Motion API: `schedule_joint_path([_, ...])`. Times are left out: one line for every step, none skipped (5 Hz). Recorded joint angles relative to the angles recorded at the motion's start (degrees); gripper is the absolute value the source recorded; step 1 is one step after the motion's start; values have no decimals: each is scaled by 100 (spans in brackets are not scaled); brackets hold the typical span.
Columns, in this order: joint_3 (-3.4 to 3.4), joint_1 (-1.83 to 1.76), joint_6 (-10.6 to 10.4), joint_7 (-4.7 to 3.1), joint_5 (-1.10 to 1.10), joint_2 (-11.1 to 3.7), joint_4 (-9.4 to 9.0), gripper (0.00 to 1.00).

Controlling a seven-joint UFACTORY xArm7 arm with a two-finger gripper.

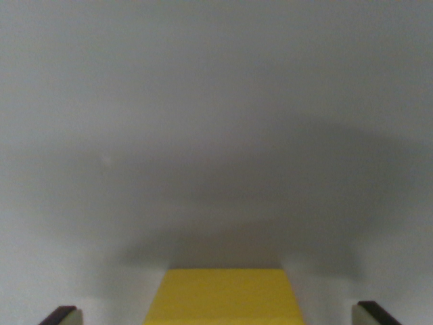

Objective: Pick yellow cube

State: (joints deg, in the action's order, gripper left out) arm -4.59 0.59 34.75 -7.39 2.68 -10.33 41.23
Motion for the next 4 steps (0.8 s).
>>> schedule_joint_path([-2,-1,-52,-5,0,-9,-47,0])
schedule_joint_path([-2,-1,-52,-5,0,-9,-47,0])
schedule_joint_path([-2,-2,-70,-7,0,-12,-64,0])
schedule_joint_path([-2,-2,-70,-7,0,-12,-64,0])
